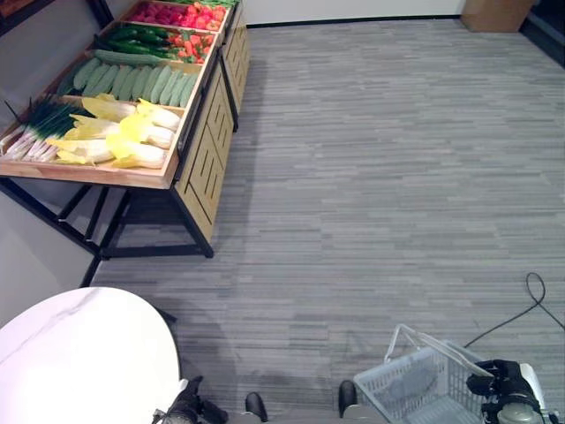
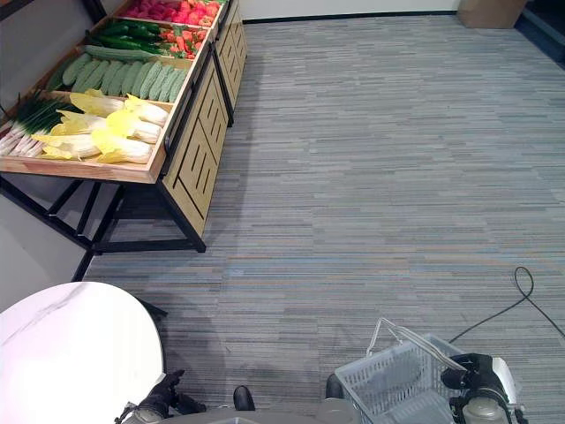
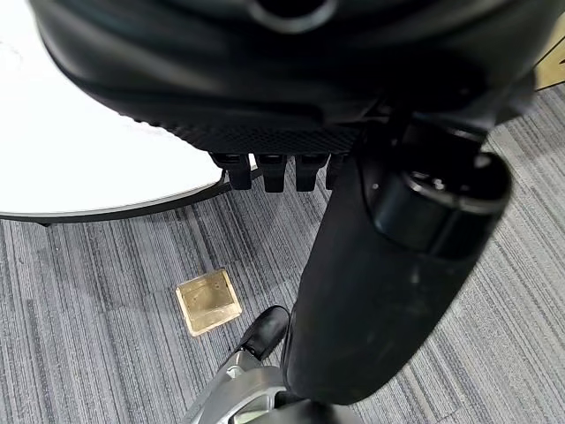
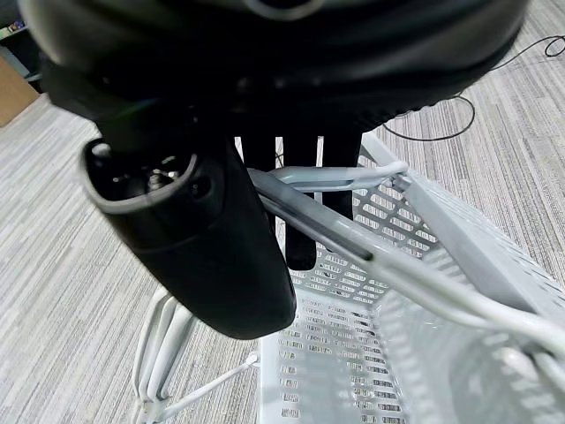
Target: Get the vegetables into the basket
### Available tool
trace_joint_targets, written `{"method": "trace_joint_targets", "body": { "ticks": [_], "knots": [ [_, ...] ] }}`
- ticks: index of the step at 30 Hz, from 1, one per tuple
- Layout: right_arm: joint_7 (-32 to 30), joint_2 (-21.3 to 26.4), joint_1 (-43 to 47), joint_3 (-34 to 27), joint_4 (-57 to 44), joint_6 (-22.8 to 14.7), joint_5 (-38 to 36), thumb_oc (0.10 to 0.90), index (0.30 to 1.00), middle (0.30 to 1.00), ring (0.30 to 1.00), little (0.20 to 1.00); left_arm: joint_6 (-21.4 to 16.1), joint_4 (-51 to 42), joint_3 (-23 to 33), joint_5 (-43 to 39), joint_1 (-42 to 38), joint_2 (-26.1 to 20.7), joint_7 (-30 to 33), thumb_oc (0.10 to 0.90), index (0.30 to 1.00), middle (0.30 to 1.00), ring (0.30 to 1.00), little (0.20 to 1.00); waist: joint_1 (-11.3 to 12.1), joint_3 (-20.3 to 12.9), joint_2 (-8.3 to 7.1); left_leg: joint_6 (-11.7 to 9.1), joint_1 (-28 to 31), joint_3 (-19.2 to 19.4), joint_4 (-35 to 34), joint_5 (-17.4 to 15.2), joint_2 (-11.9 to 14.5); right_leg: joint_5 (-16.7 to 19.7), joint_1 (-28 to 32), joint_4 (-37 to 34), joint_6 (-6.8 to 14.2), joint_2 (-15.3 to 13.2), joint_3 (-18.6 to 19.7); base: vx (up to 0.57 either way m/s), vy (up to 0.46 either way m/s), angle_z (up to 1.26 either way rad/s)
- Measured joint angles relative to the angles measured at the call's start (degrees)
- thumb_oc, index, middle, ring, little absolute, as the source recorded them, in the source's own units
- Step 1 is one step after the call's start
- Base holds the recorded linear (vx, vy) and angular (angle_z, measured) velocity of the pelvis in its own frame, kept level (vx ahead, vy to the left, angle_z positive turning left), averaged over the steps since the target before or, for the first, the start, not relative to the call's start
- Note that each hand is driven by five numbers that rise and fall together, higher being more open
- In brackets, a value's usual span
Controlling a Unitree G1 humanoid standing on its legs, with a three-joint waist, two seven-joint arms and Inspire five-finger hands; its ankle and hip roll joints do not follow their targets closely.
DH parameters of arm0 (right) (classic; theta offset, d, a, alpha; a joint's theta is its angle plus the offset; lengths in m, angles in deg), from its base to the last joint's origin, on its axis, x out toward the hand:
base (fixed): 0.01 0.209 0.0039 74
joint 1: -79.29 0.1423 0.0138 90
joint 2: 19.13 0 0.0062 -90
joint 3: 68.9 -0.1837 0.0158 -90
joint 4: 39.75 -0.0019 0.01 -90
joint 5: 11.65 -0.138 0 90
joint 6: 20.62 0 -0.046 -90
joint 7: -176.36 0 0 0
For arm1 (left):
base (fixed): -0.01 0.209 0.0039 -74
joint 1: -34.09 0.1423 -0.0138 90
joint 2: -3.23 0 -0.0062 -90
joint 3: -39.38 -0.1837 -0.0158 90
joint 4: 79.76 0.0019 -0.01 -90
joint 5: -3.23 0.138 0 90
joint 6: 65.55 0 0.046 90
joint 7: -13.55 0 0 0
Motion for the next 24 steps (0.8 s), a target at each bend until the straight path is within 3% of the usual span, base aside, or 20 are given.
{"method": "trace_joint_targets", "body": {
  "ticks": [10,15,19,22,24],
  "knots": [
    [-2.17,-1.22,-0.01,0.41,-1.22,0.03,1.37,0.400,0.300,0.300,0.300,0.300,0.47,0.92,0.03,0.02,-0.16,-0.27,0.52,0.900,1.000,1.000,1.000,1.000,-0.15,0.22,0.13,-0.09,-1.92,-0.07,0.48,0.01,0.43,-0.20,-2.15,0.45,-0.26,0.29,-0.02,-0.02,-0.053,0.00],
    [-4.18,-1.48,1.27,0.41,-1.50,-0.85,2.51,0.400,0.300,0.300,0.300,0.300,0.42,0.83,0.07,-0.09,-1.53,-0.38,1.95,0.900,1.000,1.000,1.000,1.000,-0.08,3.37,0.97,-0.45,-3.13,-1.09,1.96,0.14,1.75,-1.39,-3.03,2.47,-1.24,1.15,-0.88,0.02,-0.155,0.09],
    [-5.32,-1.34,2.59,0.74,-1.69,-0.94,2.83,0.400,0.300,0.300,0.300,0.300,0.46,0.93,0.13,-0.11,-2.35,-0.64,2.23,0.900,1.000,1.000,1.000,1.000,-0.04,4.85,1.96,-1.23,-5.22,-2.80,4.48,0.18,3.45,-4.62,-5.61,7.42,-2.95,2.13,-1.70,0.04,-0.145,0.11],
    [-5.29,-1.61,3.06,1.55,-3.64,-1.07,4.48,0.400,0.300,0.300,0.300,0.300,0.57,1.54,0.78,-0.14,-2.65,-0.84,2.30,0.900,1.000,1.000,1.000,1.000,0.63,6.52,1.49,-3.40,-7.34,-8.05,9.43,3.27,3.92,-6.89,-6.60,10.59,-4.81,2.39,-0.61,0.07,-0.121,0.04],
    [-5.38,-1.34,3.59,1.54,-4.36,-0.82,4.73,0.400,0.300,0.300,0.300,0.300,0.30,2.26,0.78,-0.22,-3.54,-0.67,2.74,0.900,1.000,1.000,1.000,1.000,1.69,7.87,-0.24,-6.06,-12.67,-17.65,15.99,5.85,1.93,-7.23,-6.63,10.08,-6.32,1.06,1.17,0.11,-0.008,0.13]
  ]
}}
